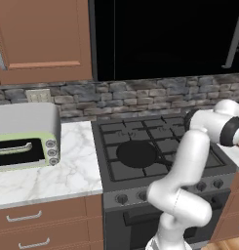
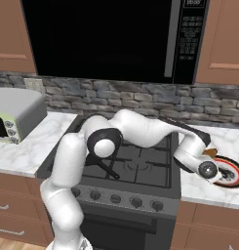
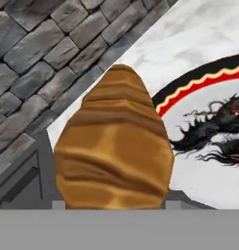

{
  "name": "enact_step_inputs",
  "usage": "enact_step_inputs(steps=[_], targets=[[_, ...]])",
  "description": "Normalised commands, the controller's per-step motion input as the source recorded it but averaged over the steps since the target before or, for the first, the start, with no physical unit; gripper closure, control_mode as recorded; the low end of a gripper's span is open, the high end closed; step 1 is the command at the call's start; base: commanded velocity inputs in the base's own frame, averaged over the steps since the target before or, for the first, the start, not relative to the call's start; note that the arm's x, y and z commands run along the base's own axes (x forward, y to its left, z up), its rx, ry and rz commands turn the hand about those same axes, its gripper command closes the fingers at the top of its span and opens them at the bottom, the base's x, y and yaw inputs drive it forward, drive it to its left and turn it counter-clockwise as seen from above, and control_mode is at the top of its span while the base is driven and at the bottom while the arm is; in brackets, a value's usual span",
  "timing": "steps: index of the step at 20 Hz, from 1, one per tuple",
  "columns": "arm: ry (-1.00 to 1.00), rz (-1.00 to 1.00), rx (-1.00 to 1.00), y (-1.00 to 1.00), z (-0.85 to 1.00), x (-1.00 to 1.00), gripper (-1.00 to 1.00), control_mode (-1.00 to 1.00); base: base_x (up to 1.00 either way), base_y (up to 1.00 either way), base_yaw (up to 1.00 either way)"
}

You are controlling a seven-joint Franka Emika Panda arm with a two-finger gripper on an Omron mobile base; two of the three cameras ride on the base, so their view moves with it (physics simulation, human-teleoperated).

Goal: Pick the croissant and place it on the pan. Then turn on the stove to warm the croissant.

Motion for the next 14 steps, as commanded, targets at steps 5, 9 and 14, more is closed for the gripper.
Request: enact_step_inputs(steps=[5,9,14], targets=[[-0.03,0.42,0.01,0.19,1.00,0.02,1.00,-1.00,0.00,0.00,0.00],[0.17,0.30,0.00,0.45,1.00,0.00,1.00,-1.00,0.00,0.00,0.00],[0.17,0.17,-0.06,0.90,1.00,-0.36,1.00,-1.00,0.00,0.00,0.00]])
